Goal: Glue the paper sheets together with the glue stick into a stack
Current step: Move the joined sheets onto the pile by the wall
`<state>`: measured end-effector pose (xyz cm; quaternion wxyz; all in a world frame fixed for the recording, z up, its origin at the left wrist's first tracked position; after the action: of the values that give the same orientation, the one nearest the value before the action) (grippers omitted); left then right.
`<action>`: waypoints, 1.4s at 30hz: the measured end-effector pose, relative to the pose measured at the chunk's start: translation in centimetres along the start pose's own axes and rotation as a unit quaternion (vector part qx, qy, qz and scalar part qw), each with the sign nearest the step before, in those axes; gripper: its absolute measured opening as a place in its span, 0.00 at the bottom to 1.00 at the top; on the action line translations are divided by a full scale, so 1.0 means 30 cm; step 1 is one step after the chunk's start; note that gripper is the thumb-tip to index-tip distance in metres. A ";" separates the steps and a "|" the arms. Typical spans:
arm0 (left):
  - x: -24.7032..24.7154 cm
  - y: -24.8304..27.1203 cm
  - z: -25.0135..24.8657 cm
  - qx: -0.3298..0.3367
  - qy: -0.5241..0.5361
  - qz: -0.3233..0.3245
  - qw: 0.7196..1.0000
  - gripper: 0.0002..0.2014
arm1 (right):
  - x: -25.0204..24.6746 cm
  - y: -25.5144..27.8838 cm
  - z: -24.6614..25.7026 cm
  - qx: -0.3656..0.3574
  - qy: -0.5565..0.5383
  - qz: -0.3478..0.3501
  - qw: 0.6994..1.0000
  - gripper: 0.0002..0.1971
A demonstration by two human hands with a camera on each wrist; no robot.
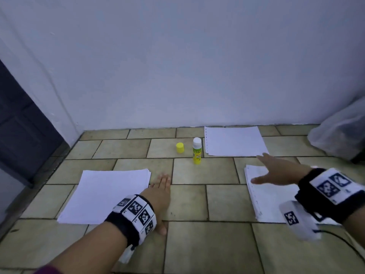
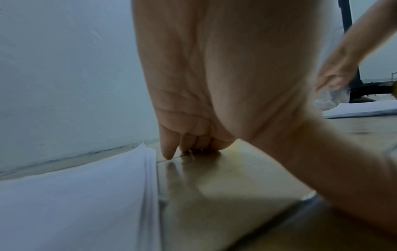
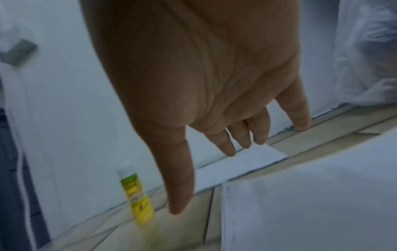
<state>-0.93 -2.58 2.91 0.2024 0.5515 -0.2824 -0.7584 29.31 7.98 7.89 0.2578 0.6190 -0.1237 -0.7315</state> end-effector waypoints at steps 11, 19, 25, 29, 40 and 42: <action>0.047 0.109 0.086 -0.033 0.139 -0.132 0.981 0.65 | 0.237 0.075 0.005 0.000 0.027 -0.013 1.000 0.37; 0.165 0.145 0.251 -0.159 0.187 -0.082 0.966 0.48 | 0.235 0.093 0.016 -0.002 0.026 -0.031 0.999 0.38; 0.163 0.147 0.258 -0.163 0.166 -0.084 0.969 0.40 | 0.230 0.104 0.013 0.000 0.036 -0.030 0.999 0.39; 0.162 0.141 0.256 -0.170 0.152 -0.096 0.969 0.37 | 0.228 0.107 0.010 -0.010 0.045 -0.034 0.998 0.38; 0.098 0.136 0.266 -0.162 0.067 -0.128 0.976 0.21 | 0.222 0.108 0.009 -0.026 0.064 -0.034 0.997 0.38; 0.037 0.161 0.232 -0.151 0.047 -0.144 0.977 0.20 | 0.219 0.104 0.004 -0.026 0.059 -0.032 0.997 0.39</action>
<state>-7.92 -5.50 6.86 0.1854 0.5843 -0.0723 -0.7867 29.23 1.88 3.93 0.2575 0.6580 -0.0694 -0.7042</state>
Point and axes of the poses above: each hand's wrist, its own y-axis away from the middle knuckle, its own x-axis out of the palm, z = x × y, the point moved 1 cm from there along -y, towards the middle knuckle, and after that the axes turned 3 degrees about -y, right-handed, at the moved point
